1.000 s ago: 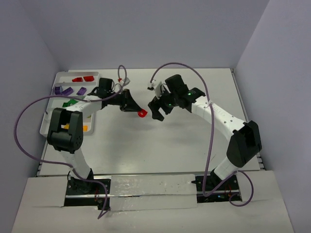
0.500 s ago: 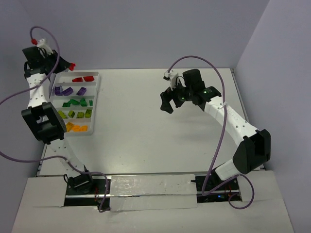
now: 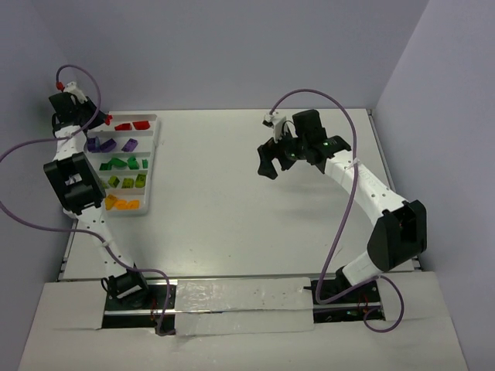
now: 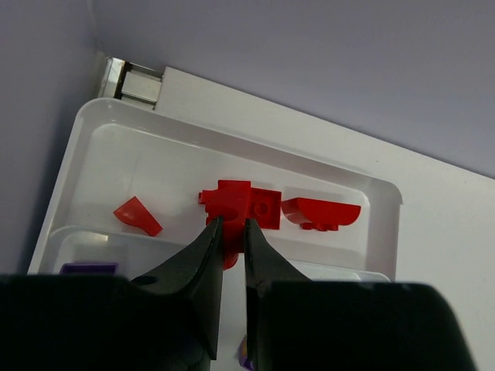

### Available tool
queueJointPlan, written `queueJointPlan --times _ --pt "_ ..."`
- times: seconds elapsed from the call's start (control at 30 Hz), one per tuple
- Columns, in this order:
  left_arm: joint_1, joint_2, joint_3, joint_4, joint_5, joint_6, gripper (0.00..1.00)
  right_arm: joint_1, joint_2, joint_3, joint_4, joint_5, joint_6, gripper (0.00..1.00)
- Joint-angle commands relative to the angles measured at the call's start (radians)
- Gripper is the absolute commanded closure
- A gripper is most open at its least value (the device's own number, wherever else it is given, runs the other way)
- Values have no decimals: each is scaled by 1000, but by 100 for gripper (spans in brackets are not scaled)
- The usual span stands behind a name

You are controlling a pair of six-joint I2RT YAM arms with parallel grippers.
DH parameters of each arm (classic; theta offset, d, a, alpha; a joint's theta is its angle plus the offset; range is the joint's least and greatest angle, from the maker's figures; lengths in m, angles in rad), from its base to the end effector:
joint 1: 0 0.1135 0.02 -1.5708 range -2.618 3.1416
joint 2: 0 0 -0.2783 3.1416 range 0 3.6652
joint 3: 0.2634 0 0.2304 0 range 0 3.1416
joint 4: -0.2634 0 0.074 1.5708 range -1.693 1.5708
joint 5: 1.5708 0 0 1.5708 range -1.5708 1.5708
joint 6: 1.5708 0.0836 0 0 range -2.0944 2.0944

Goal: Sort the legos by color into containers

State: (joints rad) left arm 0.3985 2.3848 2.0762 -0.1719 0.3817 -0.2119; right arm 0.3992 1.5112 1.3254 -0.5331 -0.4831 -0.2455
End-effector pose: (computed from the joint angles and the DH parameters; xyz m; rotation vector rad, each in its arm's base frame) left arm 0.5530 0.1990 0.2241 -0.3795 1.9889 -0.2732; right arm 0.3023 0.1697 0.3117 -0.9532 2.0584 0.6323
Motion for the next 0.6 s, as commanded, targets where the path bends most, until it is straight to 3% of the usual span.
queueJointPlan --times 0.0,0.47,0.57 --pt "0 29 83 119 -33 19 95 -7 23 35 7 -9 10 2" --pt "0 119 122 124 -24 13 91 -7 51 51 -7 8 5 2" --pt "2 127 124 119 -29 19 82 -7 63 55 -7 12 8 2"
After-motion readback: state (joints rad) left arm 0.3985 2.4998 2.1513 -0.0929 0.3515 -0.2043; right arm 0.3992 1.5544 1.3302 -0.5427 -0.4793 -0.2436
